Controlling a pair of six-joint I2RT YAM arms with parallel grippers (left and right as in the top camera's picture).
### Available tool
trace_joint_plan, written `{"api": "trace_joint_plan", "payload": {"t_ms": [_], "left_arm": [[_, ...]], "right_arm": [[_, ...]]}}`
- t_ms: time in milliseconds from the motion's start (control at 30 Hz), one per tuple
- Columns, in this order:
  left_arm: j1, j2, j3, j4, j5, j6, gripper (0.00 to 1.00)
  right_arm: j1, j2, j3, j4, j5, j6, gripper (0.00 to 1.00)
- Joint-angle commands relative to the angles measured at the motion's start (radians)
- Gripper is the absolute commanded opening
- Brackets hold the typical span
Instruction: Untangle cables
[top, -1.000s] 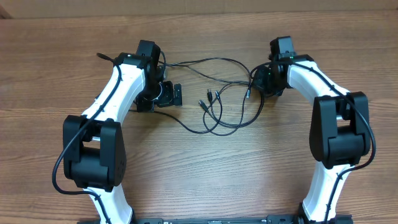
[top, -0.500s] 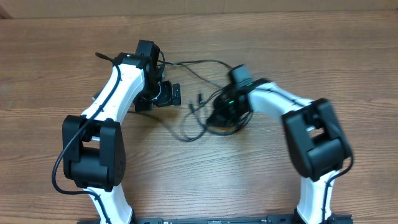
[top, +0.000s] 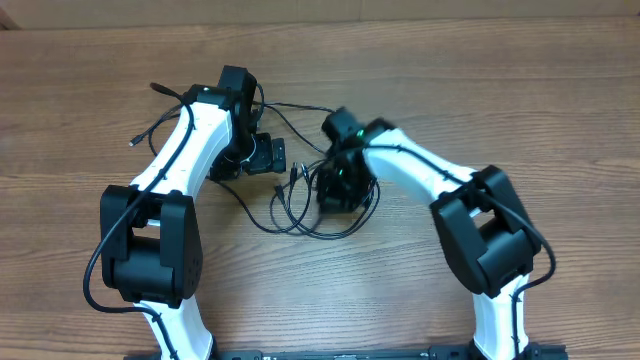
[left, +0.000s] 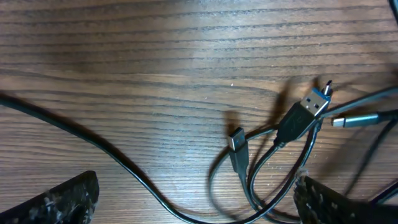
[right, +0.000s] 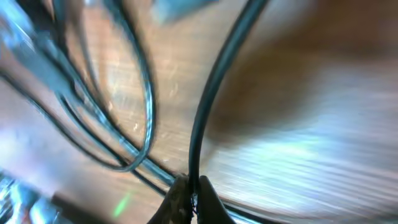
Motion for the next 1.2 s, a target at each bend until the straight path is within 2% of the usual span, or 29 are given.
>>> {"api": "trace_joint_plan", "payload": {"t_ms": [0,100,200,300,500,633,1067,1167], "left_arm": [[0.006,-0.012,0.009,-0.007,0.040,0.015,0.95],[0.002,-0.012,0.009,-0.006,0.058,0.015,0.89],[0.002,-0.012,0.008,0.002,0.075,0.014,0.72],[0.002,-0.012,0.009,0.002,0.087,0.014,0.65],[0.002,-0.012,0.008,0.002,0.087,0.014,0.63],[0.002,-0.012,0.008,0.002,0.087,0.015,0.64],[0.002,-0.012,0.008,0.002,0.085,0.015,0.65],[0.002,-0.012,0.008,0.002,0.085,0.015,0.65]], "right_arm": [[-0.116,-0.037,0.055,-0.023,0.173,-0.021,0.04],[-0.174,-0.032,0.032,0.000,0.174,-0.001,0.04],[-0.209,-0.032,-0.011,0.043,0.177,0.031,0.04],[-0.228,-0.032,-0.062,0.092,0.181,0.038,0.04],[-0.215,-0.032,-0.177,0.155,0.201,0.198,0.04],[-0.168,-0.032,-0.229,0.169,0.171,0.243,0.08],[0.076,-0.032,-0.249,0.265,0.035,0.244,0.09],[0.096,-0.033,-0.240,0.258,0.008,0.220,0.04]]}}
